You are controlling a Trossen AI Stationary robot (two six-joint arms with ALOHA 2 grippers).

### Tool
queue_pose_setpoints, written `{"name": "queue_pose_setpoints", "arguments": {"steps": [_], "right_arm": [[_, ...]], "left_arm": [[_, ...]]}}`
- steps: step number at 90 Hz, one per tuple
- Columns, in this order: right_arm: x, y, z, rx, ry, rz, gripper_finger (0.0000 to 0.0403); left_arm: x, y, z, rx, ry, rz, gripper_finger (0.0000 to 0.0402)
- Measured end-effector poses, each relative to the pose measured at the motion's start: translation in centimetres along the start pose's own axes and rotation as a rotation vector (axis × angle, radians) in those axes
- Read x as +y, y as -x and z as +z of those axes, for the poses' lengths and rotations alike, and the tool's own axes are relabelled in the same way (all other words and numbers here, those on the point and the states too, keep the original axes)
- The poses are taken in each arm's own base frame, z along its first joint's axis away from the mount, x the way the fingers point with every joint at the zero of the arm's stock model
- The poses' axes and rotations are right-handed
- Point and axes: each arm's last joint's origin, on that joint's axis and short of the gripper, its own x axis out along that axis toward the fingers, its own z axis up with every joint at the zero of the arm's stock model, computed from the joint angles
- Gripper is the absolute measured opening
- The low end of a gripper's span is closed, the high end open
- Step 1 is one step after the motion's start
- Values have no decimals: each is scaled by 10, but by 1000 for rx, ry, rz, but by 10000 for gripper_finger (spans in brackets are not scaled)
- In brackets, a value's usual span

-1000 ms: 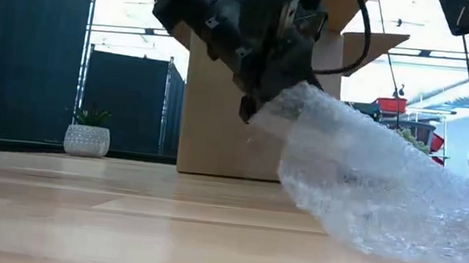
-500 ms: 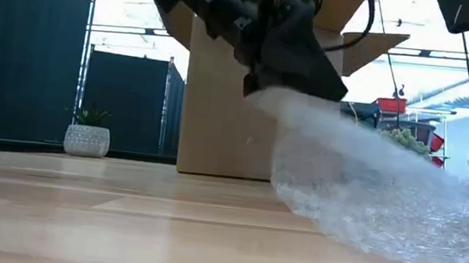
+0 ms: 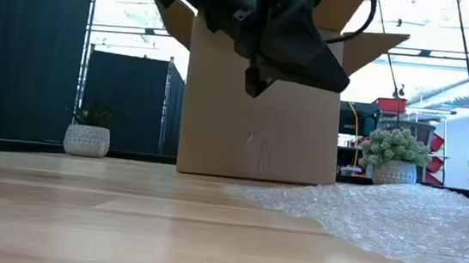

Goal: Wrap mug
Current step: Wrap the red mug with the bubble wrap

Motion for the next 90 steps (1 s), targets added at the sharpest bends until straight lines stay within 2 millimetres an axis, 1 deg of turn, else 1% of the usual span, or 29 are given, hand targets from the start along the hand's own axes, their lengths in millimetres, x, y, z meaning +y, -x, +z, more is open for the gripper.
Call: {"name": "queue_pose_setpoints", "arguments": {"steps": [29, 36, 54, 64, 75, 83, 90], "right_arm": [[-6, 44, -2, -57, 22, 106, 233], [-6, 51, -7, -93, 31, 115, 233], [-3, 53, -23, -114, 35, 97, 233], [-3, 53, -27, -131, 31, 81, 233], [-2, 53, -34, -141, 41, 69, 233], [-1, 54, -39, -220, 60, 48, 233], [0, 55, -44, -290, 83, 31, 233]], "left_arm": [[0, 0, 1, -10, 0, -3, 0], [0, 0, 1, -15, -1, -4, 0], [0, 0, 2, -17, -1, -4, 0], [2, 0, 3, -21, 2, -1, 0], [11, 1, 6, -36, 13, 23, 0], [21, 2, 8, -40, 28, 40, 5], [27, 3, 10, -41, 58, 42, 23]]}}
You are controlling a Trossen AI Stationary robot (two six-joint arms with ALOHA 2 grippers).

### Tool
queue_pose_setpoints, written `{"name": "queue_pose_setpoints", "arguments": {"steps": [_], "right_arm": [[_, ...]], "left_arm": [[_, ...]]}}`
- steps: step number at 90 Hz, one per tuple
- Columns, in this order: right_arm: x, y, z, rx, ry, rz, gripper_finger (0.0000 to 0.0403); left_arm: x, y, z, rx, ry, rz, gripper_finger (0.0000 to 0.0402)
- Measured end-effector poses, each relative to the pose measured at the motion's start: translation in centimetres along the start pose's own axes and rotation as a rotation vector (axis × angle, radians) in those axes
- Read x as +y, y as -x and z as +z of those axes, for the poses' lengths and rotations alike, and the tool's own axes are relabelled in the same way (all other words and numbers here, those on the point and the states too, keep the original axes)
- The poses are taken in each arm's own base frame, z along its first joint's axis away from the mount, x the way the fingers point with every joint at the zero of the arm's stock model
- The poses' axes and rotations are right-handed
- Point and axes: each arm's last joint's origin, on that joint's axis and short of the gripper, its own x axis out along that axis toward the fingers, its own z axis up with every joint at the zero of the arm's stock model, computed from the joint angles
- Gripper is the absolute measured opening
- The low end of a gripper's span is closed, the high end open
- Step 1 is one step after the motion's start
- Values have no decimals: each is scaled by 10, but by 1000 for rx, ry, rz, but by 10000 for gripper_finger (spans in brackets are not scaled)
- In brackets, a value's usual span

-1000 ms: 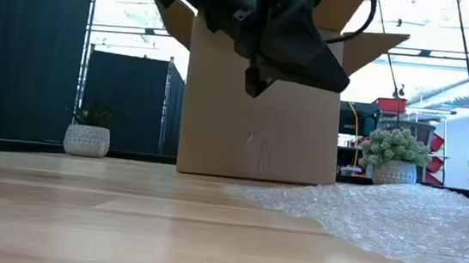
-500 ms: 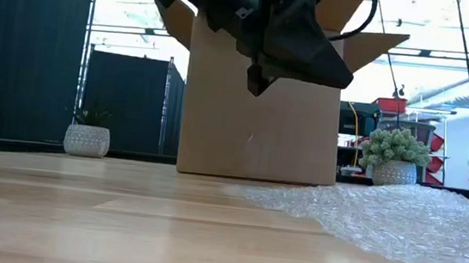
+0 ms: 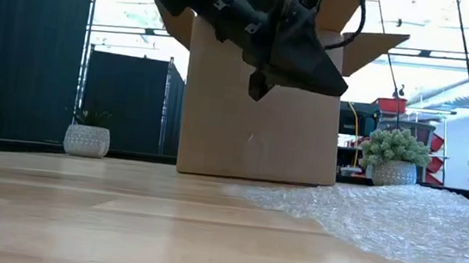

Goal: Wrap mug
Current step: Wrap the red mug with the bubble wrap

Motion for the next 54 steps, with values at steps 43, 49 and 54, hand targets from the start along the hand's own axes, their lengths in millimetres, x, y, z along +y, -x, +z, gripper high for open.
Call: {"name": "queue_pose_setpoints", "arguments": {"steps": [43, 49, 54], "right_arm": [[4, 14, -27, -245, 142, -59, 233], [5, 15, -30, -255, 133, -53, 233], [5, 16, -31, -255, 133, -50, 233]], "left_arm": [[3, -10, -19, 74, -121, 180, 161], [4, -14, -22, 77, -120, 224, 162], [4, -14, -26, 101, -124, 250, 162]]}}
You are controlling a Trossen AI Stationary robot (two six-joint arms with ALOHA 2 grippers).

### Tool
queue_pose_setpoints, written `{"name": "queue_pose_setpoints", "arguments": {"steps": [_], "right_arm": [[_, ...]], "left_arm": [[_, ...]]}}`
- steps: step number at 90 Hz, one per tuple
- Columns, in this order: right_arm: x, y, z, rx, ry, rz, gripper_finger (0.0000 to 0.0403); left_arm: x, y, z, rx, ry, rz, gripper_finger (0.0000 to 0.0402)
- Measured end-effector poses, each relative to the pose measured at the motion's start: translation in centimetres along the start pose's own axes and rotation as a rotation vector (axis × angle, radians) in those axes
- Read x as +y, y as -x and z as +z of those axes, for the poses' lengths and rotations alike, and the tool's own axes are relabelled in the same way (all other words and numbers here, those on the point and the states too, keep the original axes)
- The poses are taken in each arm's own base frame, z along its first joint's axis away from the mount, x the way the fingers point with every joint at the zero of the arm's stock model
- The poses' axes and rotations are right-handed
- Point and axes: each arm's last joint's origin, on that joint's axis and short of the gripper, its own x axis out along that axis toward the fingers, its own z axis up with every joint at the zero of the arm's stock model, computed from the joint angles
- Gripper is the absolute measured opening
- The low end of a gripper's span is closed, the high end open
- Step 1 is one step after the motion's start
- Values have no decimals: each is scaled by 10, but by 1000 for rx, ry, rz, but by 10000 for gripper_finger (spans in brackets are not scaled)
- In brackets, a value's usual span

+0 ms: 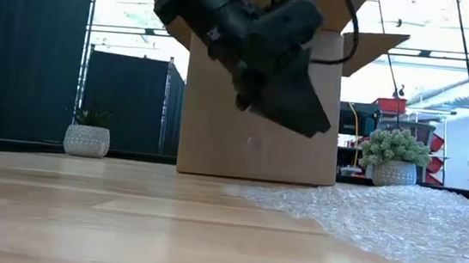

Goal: Wrap mug
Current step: Wrap the red mug with the bubble wrap

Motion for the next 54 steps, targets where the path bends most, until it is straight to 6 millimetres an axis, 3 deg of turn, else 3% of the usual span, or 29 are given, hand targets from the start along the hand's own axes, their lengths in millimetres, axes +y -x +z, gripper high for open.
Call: {"name": "queue_pose_setpoints", "arguments": {"steps": [19, 54], "right_arm": [[0, 0, 0, -24, 16, -9, 233], [9, -22, -16, -49, 98, -85, 233]], "left_arm": [[-2, -12, -10, 26, 39, 11, 162], [4, -44, -33, 55, 111, 87, 162]]}}
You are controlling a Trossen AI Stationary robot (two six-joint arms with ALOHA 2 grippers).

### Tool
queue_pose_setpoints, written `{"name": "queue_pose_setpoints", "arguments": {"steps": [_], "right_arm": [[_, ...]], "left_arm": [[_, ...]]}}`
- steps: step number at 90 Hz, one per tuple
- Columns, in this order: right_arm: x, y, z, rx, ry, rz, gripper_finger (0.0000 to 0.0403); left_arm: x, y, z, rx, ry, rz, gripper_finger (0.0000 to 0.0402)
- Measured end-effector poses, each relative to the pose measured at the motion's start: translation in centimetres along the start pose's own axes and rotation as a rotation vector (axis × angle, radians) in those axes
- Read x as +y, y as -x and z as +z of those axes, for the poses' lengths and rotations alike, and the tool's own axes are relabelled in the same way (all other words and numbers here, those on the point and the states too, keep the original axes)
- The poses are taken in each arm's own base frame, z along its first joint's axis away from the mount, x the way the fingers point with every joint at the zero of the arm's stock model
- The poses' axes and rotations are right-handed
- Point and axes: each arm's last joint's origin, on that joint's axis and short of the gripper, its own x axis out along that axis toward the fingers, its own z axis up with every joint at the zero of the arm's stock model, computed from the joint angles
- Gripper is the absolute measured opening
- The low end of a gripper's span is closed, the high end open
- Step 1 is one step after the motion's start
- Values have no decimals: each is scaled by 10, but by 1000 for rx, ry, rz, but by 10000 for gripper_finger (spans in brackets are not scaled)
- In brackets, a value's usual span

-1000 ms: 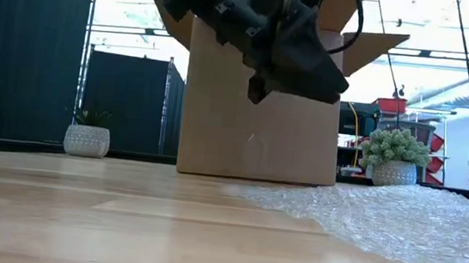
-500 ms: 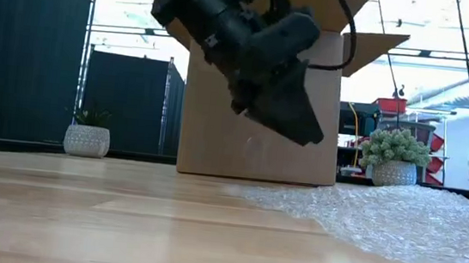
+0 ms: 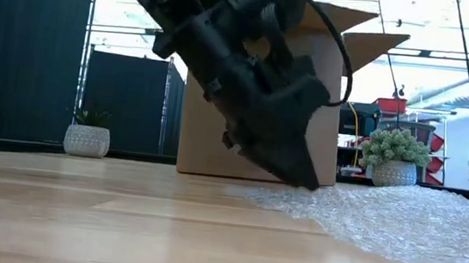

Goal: Wrap mug
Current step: Wrap the red mug with the bubble wrap

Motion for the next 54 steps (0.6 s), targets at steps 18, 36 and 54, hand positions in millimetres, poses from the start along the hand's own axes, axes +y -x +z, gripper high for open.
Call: {"name": "queue_pose_setpoints", "arguments": {"steps": [18, 36, 54], "right_arm": [[9, -15, -15, 21, 10, -40, 233], [14, -18, -28, 80, -20, -37, 233], [15, -9, -32, 78, -68, -15, 233]], "left_arm": [[-2, -11, -6, -12, -21, 4, 107], [-4, -2, 0, -25, -16, -11, 10], [-10, 28, 24, -113, -2, -42, 2]]}}
